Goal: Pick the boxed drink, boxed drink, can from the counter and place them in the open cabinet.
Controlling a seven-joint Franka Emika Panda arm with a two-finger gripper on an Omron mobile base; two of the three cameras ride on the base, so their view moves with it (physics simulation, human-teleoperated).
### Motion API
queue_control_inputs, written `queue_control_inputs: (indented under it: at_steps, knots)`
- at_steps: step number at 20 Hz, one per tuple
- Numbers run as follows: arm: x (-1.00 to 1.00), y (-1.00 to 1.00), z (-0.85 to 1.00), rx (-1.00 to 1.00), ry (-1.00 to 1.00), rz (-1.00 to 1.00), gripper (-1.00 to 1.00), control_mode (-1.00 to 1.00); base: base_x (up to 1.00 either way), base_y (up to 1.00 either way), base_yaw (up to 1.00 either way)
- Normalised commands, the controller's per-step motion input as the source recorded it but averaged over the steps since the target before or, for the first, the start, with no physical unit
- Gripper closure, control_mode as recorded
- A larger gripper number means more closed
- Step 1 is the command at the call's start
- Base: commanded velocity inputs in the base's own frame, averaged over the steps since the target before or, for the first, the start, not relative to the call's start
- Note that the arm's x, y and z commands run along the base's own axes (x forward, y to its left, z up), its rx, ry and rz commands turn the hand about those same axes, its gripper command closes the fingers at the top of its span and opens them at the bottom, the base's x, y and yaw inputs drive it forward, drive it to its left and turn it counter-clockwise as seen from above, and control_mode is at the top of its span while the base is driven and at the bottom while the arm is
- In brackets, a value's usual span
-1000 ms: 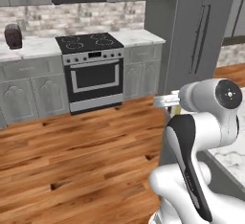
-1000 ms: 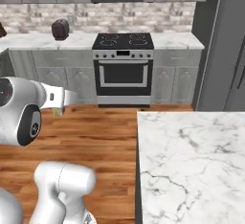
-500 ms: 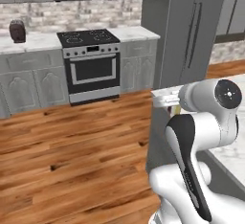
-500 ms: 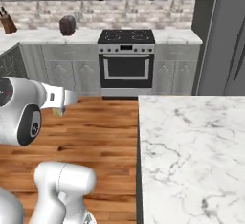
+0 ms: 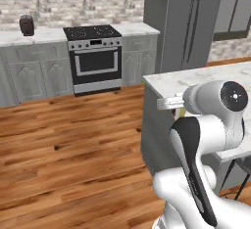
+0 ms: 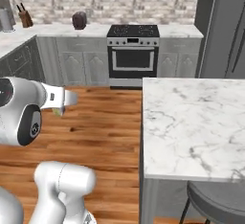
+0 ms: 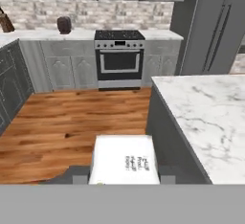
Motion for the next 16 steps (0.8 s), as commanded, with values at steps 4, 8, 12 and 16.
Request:
queue_control_inputs:
  at_steps: [4,8,12,16]
  knots:
    - [0.0,0.0,0.0,0.0,0.0,0.0,1.0,1.0,-0.98,0.0,0.12]
    - [0.0,0.0,0.0,0.0,0.0,0.0,1.0,1.0,-0.84,-0.03,0.15]
    - [0.0,0.0,0.0,0.0,0.0,0.0,1.0,1.0,-0.48,-0.35,0.31]
    - [0.0,0.0,0.0,0.0,0.0,0.0,1.0,1.0,-0.17,-0.43,0.34]
